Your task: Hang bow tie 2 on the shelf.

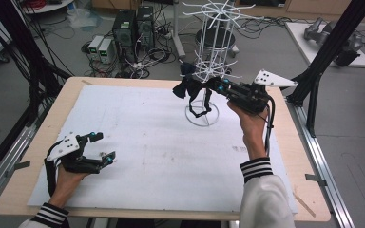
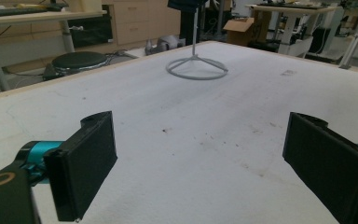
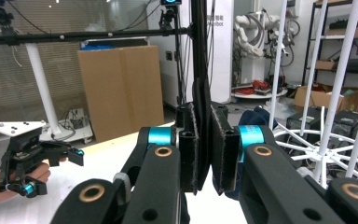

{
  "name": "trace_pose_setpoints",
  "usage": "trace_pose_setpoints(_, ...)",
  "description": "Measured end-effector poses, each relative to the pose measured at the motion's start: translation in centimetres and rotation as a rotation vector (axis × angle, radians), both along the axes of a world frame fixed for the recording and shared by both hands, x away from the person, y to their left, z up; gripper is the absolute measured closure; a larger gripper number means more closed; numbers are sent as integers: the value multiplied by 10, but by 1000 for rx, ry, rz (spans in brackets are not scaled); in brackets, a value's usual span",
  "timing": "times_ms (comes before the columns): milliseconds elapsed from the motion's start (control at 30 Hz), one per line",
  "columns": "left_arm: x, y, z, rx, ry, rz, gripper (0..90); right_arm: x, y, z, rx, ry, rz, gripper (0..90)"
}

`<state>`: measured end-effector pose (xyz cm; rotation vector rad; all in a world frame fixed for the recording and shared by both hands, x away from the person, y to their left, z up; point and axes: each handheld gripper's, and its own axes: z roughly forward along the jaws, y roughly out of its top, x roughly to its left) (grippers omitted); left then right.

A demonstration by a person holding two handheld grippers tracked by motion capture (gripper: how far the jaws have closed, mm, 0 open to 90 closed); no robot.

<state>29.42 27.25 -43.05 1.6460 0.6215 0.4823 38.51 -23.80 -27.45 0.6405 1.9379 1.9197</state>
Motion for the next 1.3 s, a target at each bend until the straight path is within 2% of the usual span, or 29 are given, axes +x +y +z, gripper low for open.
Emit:
trace_pose_setpoints(300, -2, 1, -5, -8, -5, 8, 99, 10, 4, 13, -18, -16, -21, 833)
trace_pose_setpoints(533, -1, 2, -6, -16, -18, 14, 99, 19, 3, 18, -35, -21, -51, 832)
trace_pose_setpoints(633, -1, 0, -7, -18, -20, 10, 99, 22, 2, 18, -37, -9, -55, 832)
trace_pose_setpoints(733, -1, 0, -7, -13, -22, 2, 99, 25, 3, 19, -60, -9, -62, 830)
trace_pose_setpoints(900, -3, 1, -8, -18, -24, 7, 99, 32, 2, 17, -61, 5, -76, 830)
trace_pose_setpoints(1200, -3, 2, -9, -18, -25, 2, 99, 40, 4, 17, -108, 13, -107, 829)
trace_pose_setpoints(1300, -3, 1, -10, -24, -30, -2, 99, 42, 5, 18, -138, 17, -113, 828)
